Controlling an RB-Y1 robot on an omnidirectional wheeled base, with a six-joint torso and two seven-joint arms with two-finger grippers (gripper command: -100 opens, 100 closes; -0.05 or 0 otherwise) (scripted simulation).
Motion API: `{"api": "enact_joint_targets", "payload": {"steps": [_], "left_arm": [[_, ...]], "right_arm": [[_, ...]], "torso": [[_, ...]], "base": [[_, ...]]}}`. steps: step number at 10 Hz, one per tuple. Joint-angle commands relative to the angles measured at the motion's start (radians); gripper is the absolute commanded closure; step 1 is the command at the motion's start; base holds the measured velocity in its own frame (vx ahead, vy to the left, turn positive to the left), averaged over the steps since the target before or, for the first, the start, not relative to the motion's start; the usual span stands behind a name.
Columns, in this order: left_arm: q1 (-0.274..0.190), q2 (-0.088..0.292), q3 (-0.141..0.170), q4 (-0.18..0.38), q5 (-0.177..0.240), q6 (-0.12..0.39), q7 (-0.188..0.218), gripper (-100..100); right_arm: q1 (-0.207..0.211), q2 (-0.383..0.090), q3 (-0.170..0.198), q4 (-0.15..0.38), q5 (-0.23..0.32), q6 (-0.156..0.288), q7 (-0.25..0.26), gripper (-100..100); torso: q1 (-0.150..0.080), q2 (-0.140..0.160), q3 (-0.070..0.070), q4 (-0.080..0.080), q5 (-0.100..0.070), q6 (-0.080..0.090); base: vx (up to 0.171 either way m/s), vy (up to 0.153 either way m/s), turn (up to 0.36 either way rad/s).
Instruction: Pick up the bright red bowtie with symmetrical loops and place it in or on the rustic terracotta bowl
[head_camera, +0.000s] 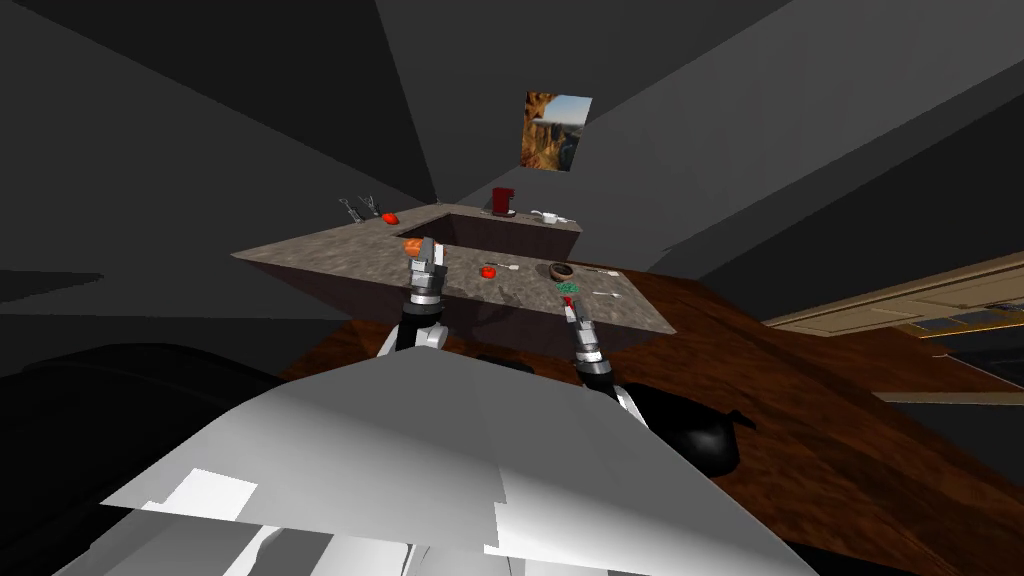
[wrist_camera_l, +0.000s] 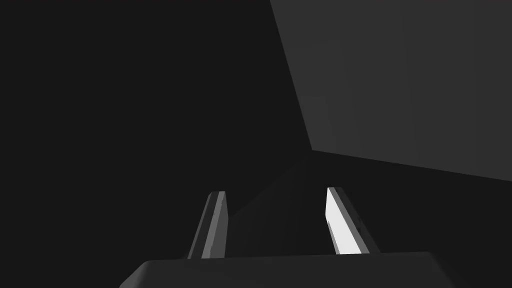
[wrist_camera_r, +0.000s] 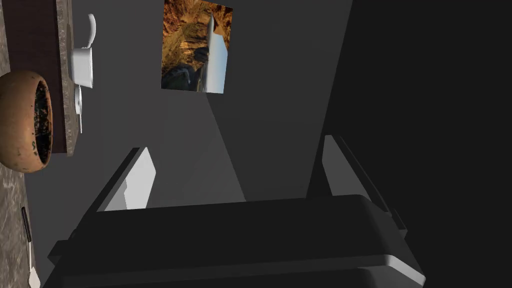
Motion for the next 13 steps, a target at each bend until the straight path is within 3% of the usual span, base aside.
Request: {"api": "enact_joint_targets", "payload": {"steps": [1, 2, 3, 4, 6, 8, 9, 10, 11, 12, 13], "left_arm": [[0.0, 0.0, 0.0, 0.0, 0.0, 0.0, 0.0, 0], [0.0, 0.0, 0.0, 0.0, 0.0, 0.0, 0.0, 0], [0.0, 0.0, 0.0, 0.0, 0.0, 0.0, 0.0, 0], [0.0, 0.0, 0.0, 0.0, 0.0, 0.0, 0.0, 0], [0.0, 0.0, 0.0, 0.0, 0.0, 0.0, 0.0, 0], [0.0, 0.0, 0.0, 0.0, 0.0, 0.0, 0.0, 0], [0.0, 0.0, 0.0, 0.0, 0.0, 0.0, 0.0, 0], [0.0, 0.0, 0.0, 0.0, 0.0, 0.0, 0.0, 0], [0.0, 0.0, 0.0, 0.0, 0.0, 0.0, 0.0, 0], [0.0, 0.0, 0.0, 0.0, 0.0, 0.0, 0.0, 0], [0.0, 0.0, 0.0, 0.0, 0.0, 0.0, 0.0, 0]], "right_arm": [[0.016, -0.05, 0.026, 0.05, -0.005, -0.015, -0.024, -100], [0.016, -0.054, 0.026, 0.051, -0.005, -0.015, -0.024, -100], [0.025, -0.094, 0.057, 0.099, -0.007, -0.025, -0.04, -100], [0.025, -0.096, 0.057, 0.099, -0.007, -0.025, -0.04, -100], [0.041, -0.169, 0.121, 0.178, -0.012, -0.045, -0.073, -100], [0.041, -0.182, 0.124, 0.204, -0.012, -0.045, -0.073, -100], [0.048, -0.224, 0.16, 0.246, -0.014, -0.054, -0.09, -100], [0.048, -0.226, 0.16, 0.259, -0.014, -0.054, -0.09, -100], [0.055, -0.269, 0.196, 0.304, -0.017, -0.063, -0.107, -100], [0.055, -0.27, 0.196, 0.315, -0.017, -0.063, -0.107, -100], [0.062, -0.316, 0.234, 0.338, -0.021, -0.072, -0.125, -100]], "torso": [[0.0, 0.0, 0.0, 0.0, 0.0, 0.0], [0.0, 0.0, 0.0, 0.0, 0.0, 0.0], [0.0, 0.0, 0.0, 0.0, 0.0, 0.0], [0.001, 0.0, 0.0, 0.0, 0.0, 0.0], [0.0, 0.0, 0.0, 0.0, 0.0, 0.0], [0.002, 0.001, 0.001, 0.0, 0.0, 0.0], [0.0, -0.001, 0.0, 0.0, 0.0, 0.0], [0.0, -0.001, -0.001, 0.0, 0.0, -0.001], [-0.001, -0.001, -0.001, 0.0, 0.0, 0.0], [0.0, -0.001, 0.0, 0.0, 0.0, 0.0], [0.0, -0.001, 0.0, 0.0, 0.0, 0.0]], "base": [[-0.062, 0.04, 0.167], [-0.052, 0.032, 0.085], [-0.059, 0.05, 0.198], [-0.05, 0.04, 0.087], [-0.065, 0.064, 0.244], [-0.054, 0.051, 0.033], [-0.038, 0.046, 0.221], [-0.037, 0.035, 0.116], [-0.05, 0.057, 0.166], [-0.043, 0.052, 0.119], [-0.044, 0.068, 0.265]]}}
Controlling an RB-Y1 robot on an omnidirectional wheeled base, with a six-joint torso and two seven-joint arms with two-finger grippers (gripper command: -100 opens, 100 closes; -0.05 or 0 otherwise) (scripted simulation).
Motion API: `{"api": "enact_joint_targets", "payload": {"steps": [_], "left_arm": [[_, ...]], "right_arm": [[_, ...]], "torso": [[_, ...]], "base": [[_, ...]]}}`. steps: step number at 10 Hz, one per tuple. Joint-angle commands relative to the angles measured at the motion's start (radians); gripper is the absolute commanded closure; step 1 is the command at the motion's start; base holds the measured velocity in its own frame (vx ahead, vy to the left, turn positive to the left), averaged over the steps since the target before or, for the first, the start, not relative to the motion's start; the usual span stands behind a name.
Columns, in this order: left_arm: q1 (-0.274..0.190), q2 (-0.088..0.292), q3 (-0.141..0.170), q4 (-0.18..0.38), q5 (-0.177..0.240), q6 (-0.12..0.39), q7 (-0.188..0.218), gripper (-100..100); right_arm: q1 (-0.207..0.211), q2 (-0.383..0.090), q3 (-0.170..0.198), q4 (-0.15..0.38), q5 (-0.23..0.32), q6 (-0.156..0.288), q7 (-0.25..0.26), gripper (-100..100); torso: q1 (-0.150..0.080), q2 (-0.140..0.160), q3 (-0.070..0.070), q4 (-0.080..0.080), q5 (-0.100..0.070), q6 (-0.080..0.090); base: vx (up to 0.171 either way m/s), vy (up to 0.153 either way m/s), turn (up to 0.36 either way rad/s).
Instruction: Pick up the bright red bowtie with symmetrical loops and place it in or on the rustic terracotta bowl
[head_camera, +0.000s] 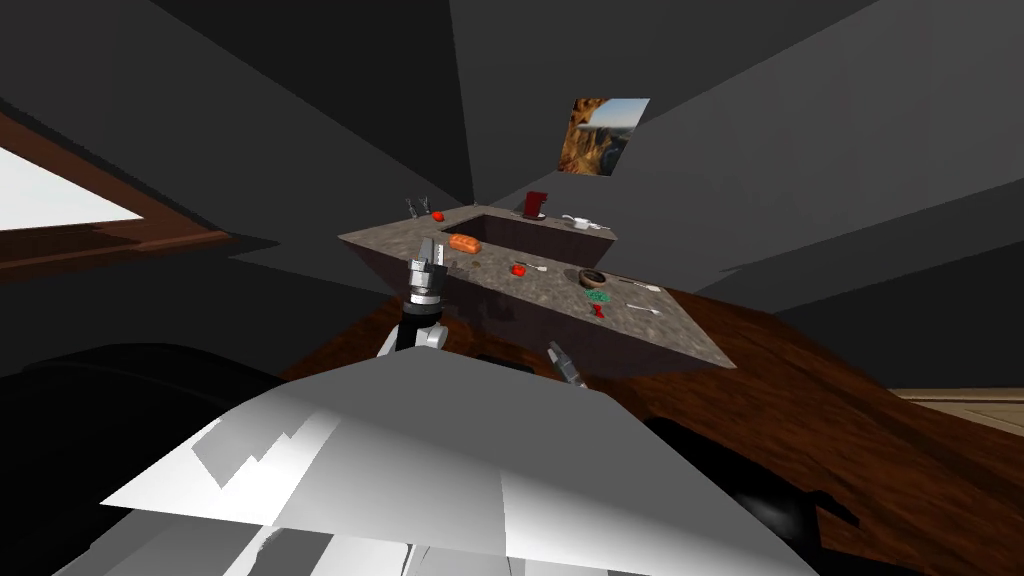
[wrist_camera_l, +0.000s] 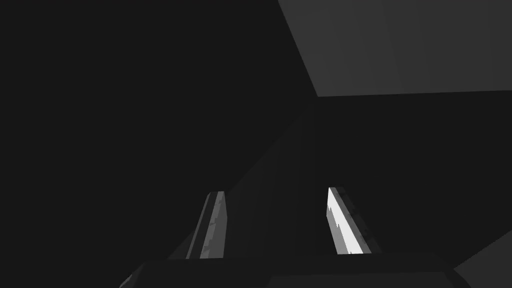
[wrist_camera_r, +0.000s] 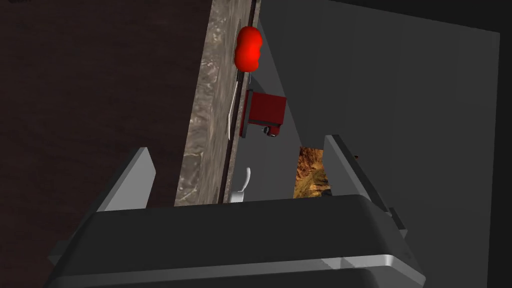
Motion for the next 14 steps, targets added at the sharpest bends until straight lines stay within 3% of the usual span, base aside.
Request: {"api": "enact_joint_targets", "payload": {"steps": [1, 2, 3, 4, 5, 6, 7, 8, 9, 10, 12, 13, 14], "left_arm": [[0.0, 0.0, 0.0, 0.0, 0.0, 0.0, 0.0, 0], [0.0, 0.0, 0.0, 0.0, 0.0, 0.0, 0.0, 0], [0.0, 0.0, 0.0, 0.0, 0.0, 0.0, 0.0, 0], [0.0, 0.0, 0.0, 0.0, 0.0, 0.0, 0.0, 0], [0.0, 0.0, 0.0, 0.0, 0.0, 0.0, 0.0, 0], [0.0, 0.0, 0.0, 0.0, 0.0, 0.0, 0.0, 0], [0.0, 0.0, 0.0, 0.0, 0.0, 0.0, 0.0, 0], [0.0, 0.0, 0.0, 0.0, 0.0, 0.0, 0.0, 0], [0.0, 0.0, 0.0, 0.0, 0.0, 0.0, 0.0, 0], [0.0, 0.0, 0.0, 0.0, 0.0, 0.0, 0.0, 0], [0.0, 0.0, 0.0, 0.0, 0.0, 0.0, 0.0, 0], [0.0, 0.0, 0.0, 0.0, 0.0, 0.0, 0.0, 0], [0.0, 0.0, 0.0, 0.0, 0.0, 0.0, 0.0, 0]], "right_arm": [[0.012, -0.033, 0.011, 0.045, -0.006, -0.016, -0.013, -100], [0.019, -0.064, 0.05, 0.098, -0.01, -0.025, -0.031, -100], [0.019, -0.08, 0.05, 0.104, -0.01, -0.025, -0.031, -100], [0.024, -0.116, 0.088, 0.143, -0.014, -0.033, -0.049, -100], [0.024, -0.127, 0.088, 0.164, -0.014, -0.033, -0.049, -100], [0.029, -0.166, 0.126, 0.213, -0.019, -0.042, -0.067, -100], [0.029, -0.174, 0.126, 0.224, -0.019, -0.042, -0.067, -100], [0.033, -0.201, 0.163, 0.276, -0.024, -0.05, -0.085, -100], [0.033, -0.219, 0.163, 0.285, -0.024, -0.05, -0.085, -100], [0.036, -0.245, 0.199, 0.331, -0.03, -0.057, -0.102, -100], [0.036, -0.269, 0.199, 0.345, -0.03, -0.057, -0.102, -100], [0.039, -0.315, 0.233, 0.383, -0.036, -0.064, -0.119, -100], [0.039, -0.315, 0.233, 0.405, -0.036, -0.064, -0.119, -100]], "torso": [[0.0, 0.0, 0.0, 0.0, 0.0, 0.0], [-0.001, -0.001, 0.0, 0.0, 0.0, 0.001], [0.0, 0.0, 0.0, 0.0, 0.0, 0.0], [-0.001, -0.001, 0.0, 0.0, 0.0, 0.001], [-0.001, -0.001, 0.0, 0.0, 0.0, 0.0], [-0.001, -0.001, -0.001, 0.0, 0.0, 0.001], [-0.001, -0.001, -0.001, 0.0, 0.0, 0.0], [-0.001, -0.002, -0.001, 0.0, 0.0, 0.001], [-0.001, -0.002, -0.001, 0.0, 0.0, 0.0], [-0.002, -0.003, -0.001, 0.0, 0.0, 0.001], [-0.002, -0.003, -0.002, -0.001, 0.0, 0.001], [-0.004, -0.003, -0.002, 0.0, 0.0, 0.001], [-0.003, -0.003, -0.002, 0.0, 0.0, 0.0]], "base": [[-0.031, 0.05, 0.091], [-0.04, 0.072, 0.195], [-0.029, 0.062, 0.123], [-0.031, 0.065, 0.239], [-0.021, 0.049, 0.111], [-0.018, 0.065, 0.228], [-0.008, 0.057, 0.119], [-0.008, 0.065, 0.211], [0.002, 0.051, 0.124], [0.018, 0.073, 0.267], [0.009, 0.032, 0.04], [0.009, 0.033, 0.219], [0.018, 0.032, 0.149]]}}
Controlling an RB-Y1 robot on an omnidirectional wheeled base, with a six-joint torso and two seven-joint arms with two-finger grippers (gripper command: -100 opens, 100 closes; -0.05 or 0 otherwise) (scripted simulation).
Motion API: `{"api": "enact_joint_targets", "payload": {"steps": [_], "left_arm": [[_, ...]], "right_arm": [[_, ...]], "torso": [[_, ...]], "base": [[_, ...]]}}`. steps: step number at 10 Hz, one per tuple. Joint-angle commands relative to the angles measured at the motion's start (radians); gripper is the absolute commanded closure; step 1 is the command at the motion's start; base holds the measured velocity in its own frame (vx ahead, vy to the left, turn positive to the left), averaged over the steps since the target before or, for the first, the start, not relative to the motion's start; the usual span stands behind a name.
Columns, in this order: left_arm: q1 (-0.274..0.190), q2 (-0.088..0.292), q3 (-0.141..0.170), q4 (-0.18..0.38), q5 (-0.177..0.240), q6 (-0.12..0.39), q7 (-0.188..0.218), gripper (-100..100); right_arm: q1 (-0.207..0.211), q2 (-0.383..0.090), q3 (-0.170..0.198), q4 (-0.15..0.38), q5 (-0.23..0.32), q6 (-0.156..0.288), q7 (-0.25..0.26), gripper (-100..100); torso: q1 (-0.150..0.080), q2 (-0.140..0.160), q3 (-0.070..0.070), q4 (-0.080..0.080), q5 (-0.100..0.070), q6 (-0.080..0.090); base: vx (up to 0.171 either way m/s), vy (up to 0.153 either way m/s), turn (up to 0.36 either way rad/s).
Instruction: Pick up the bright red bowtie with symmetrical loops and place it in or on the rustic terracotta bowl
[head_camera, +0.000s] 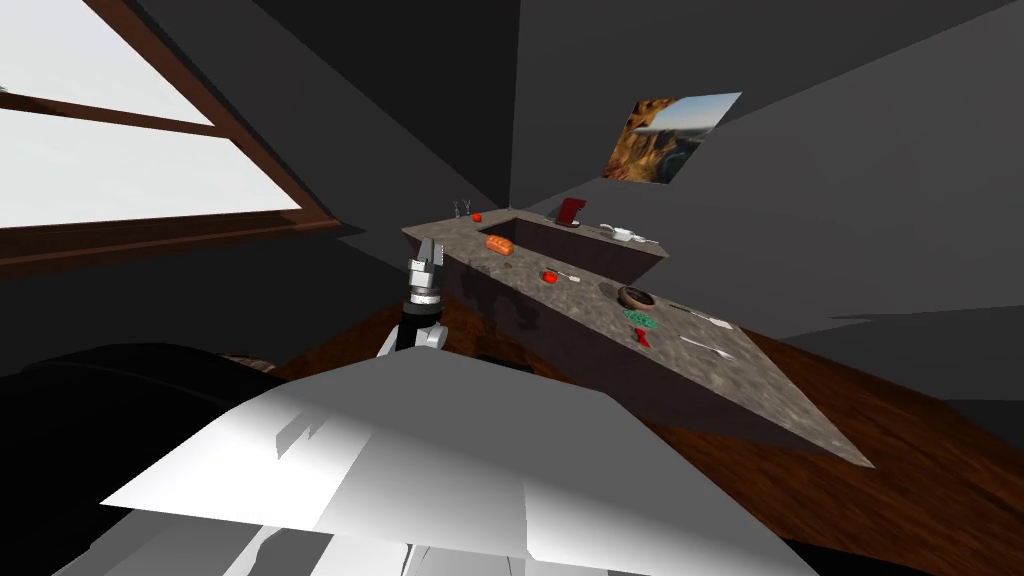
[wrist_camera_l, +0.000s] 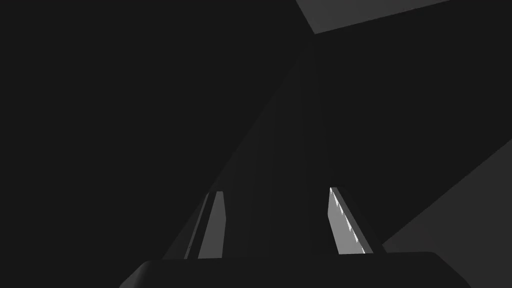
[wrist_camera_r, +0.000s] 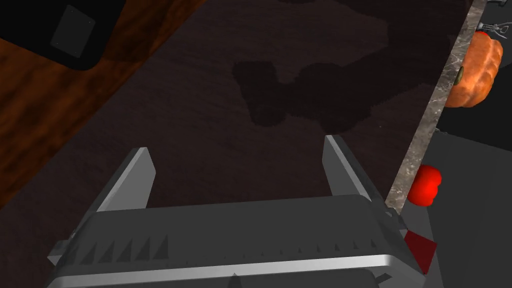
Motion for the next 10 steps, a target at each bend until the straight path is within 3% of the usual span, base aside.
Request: {"api": "enact_joint_targets", "payload": {"steps": [1, 2, 3, 5, 6, 7, 8, 9, 10], "left_arm": [[0.0, 0.0, 0.0, 0.0, 0.0, 0.0, 0.0, 0], [0.0, 0.0, 0.0, 0.0, 0.0, 0.0, 0.0, 0], [0.0, 0.0, 0.0, 0.0, 0.0, 0.0, 0.0, 0], [0.0, 0.0, 0.0, 0.0, 0.0, 0.0, 0.0, 0], [0.0, 0.0, 0.0, 0.0, 0.0, 0.0, 0.0, 0], [0.0, 0.0, 0.0, 0.0, 0.0, 0.0, 0.0, 0], [0.0, 0.0, 0.0, 0.0, 0.0, 0.0, 0.0, 0], [0.0, 0.0, 0.0, 0.0, 0.0, 0.0, 0.0, 0], [0.0, 0.0, 0.0, 0.0, 0.0, 0.0, 0.0, 0]], "right_arm": [[0.011, -0.047, 0.036, 0.05, -0.007, -0.017, -0.01, -100], [0.011, -0.047, 0.036, 0.084, -0.007, -0.017, -0.01, -100], [0.011, -0.088, 0.066, 0.122, -0.014, -0.022, -0.026, -100], [0.011, -0.092, 0.066, 0.142, -0.014, -0.022, -0.026, -100], [0.011, -0.137, 0.096, 0.174, -0.021, -0.026, -0.042, -100], [0.011, -0.137, 0.096, 0.199, -0.021, -0.026, -0.042, -100], [0.01, -0.179, 0.124, 0.238, -0.028, -0.03, -0.056, -100], [0.01, -0.179, 0.124, 0.255, -0.028, -0.03, -0.056, -100], [0.008, -0.221, 0.15, 0.283, -0.036, -0.033, -0.069, -100]], "torso": [[0.0, 0.0, 0.0, 0.0, 0.0, 0.0], [0.001, -0.001, 0.0, 0.0, 0.0, -0.001], [0.001, -0.001, 0.0, 0.0, 0.0, 0.0], [0.0, -0.001, -0.001, 0.0, 0.0, 0.0], [-0.001, -0.001, 0.0, 0.0, 0.0, 0.0], [0.0, -0.001, 0.0, 0.0, 0.0, -0.001], [0.0, -0.001, -0.001, 0.0, 0.0, 0.0], [0.0, -0.003, -0.002, 0.0, 0.0, -0.001], [0.0, -0.002, -0.001, -0.001, 0.0, 0.0]], "base": [[0.024, 0.053, 0.244], [0.025, 0.041, 0.121], [0.034, 0.05, 0.186], [0.033, 0.023, 0.072], [0.033, 0.031, 0.174], [0.034, 0.025, 0.144], [0.061, 0.031, 0.279], [0.054, 0.019, 0.093], [0.053, 0.034, 0.17]]}}
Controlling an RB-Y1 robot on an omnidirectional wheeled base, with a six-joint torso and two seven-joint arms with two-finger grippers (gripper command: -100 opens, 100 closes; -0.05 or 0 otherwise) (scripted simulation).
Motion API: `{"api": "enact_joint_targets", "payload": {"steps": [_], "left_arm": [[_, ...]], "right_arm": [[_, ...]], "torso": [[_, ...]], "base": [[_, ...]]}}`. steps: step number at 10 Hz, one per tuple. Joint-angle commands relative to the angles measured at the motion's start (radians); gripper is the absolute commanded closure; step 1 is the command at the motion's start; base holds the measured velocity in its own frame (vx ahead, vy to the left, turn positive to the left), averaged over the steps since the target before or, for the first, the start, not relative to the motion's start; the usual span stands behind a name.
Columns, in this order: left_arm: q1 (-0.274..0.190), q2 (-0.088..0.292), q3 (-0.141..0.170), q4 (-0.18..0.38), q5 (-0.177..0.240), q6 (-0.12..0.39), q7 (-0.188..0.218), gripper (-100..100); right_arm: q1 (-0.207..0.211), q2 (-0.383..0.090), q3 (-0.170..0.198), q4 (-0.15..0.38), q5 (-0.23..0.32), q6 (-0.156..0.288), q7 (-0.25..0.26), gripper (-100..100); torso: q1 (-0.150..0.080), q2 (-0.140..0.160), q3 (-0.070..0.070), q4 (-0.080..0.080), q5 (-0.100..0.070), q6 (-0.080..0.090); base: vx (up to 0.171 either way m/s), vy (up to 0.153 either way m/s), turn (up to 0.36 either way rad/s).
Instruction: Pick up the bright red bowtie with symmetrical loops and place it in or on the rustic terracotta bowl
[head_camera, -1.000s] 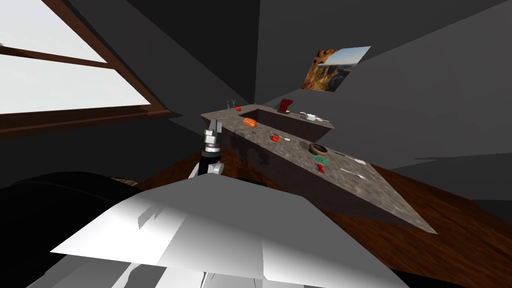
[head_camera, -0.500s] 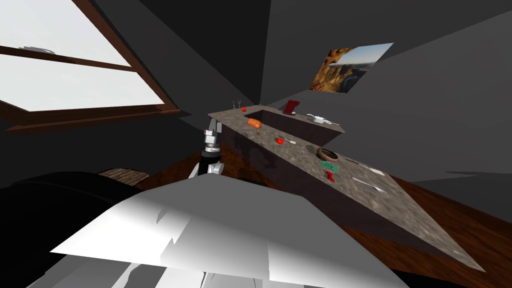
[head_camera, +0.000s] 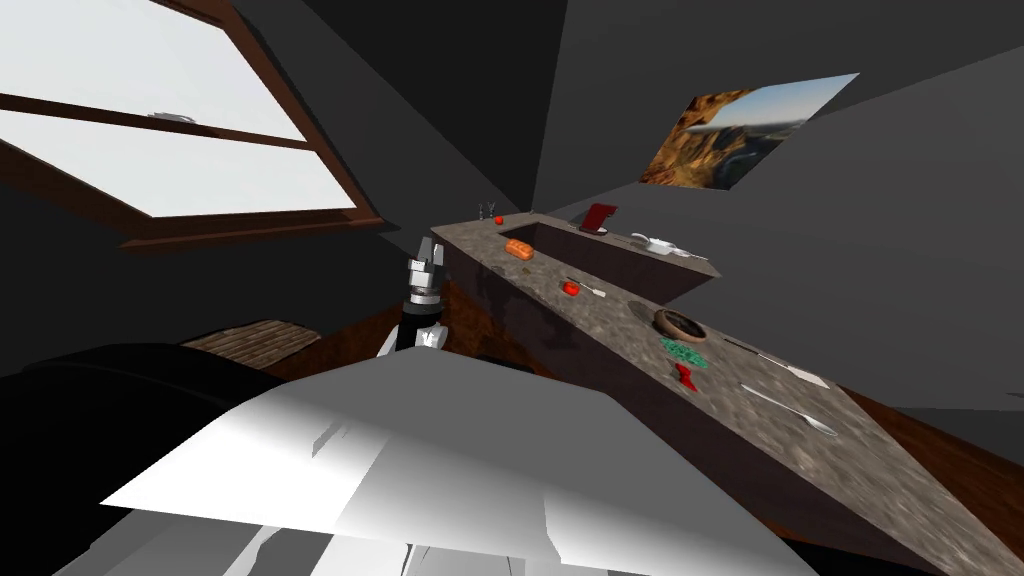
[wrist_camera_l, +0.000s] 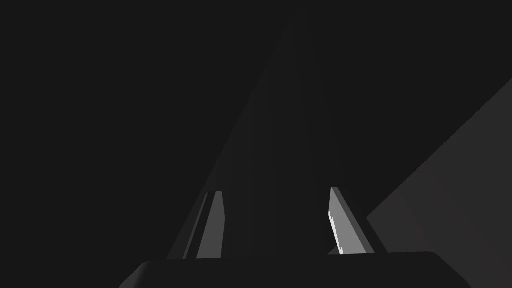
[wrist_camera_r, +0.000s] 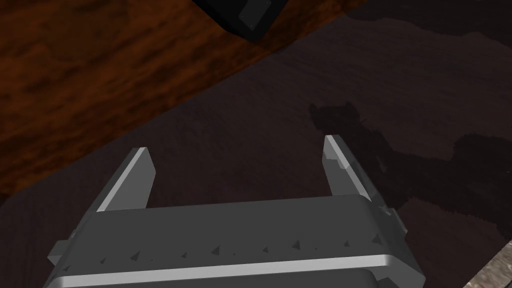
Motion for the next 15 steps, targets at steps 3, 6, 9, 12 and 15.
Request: {"api": "enact_joint_targets", "payload": {"steps": [3, 6, 9, 12, 15], "left_arm": [[0.0, 0.0, 0.0, 0.0, 0.0, 0.0, 0.0, 0], [0.0, 0.0, 0.0, 0.0, 0.0, 0.0, 0.0, 0], [0.0, 0.0, 0.0, 0.0, 0.0, 0.0, 0.0, 0], [0.0, 0.0, 0.0, 0.0, 0.0, 0.0, 0.0, 0], [0.0, 0.0, 0.0, 0.0, 0.0, 0.0, 0.0, 0]], "right_arm": [[-0.009, -0.059, 0.04, 0.1, -0.01, -0.005, -0.021, -100], [-0.016, -0.135, 0.086, 0.175, -0.026, -0.007, -0.043, -100], [-0.021, -0.17, 0.106, 0.231, -0.035, -0.007, -0.052, -100], [-0.026, -0.201, 0.124, 0.285, -0.043, -0.006, -0.06, -100], [-0.038, -0.255, 0.155, 0.358, -0.059, -0.003, -0.075, -100]], "torso": [[-0.001, 0.0, 0.0, 0.0, 0.0, 0.0], [-0.001, 0.0, 0.0, 0.0, 0.0, 0.001], [-0.001, 0.002, 0.001, 0.0, -0.001, 0.001], [-0.001, -0.001, 0.0, 0.0, 0.0, 0.0], [-0.001, 0.0, 0.0, 0.0, 0.0, 0.0]], "base": [[0.052, 0.019, 0.13], [0.064, 0.014, 0.152], [0.042, 0.012, 0.06], [0.058, 0.006, 0.111], [0.058, -0.005, 0.112]]}}
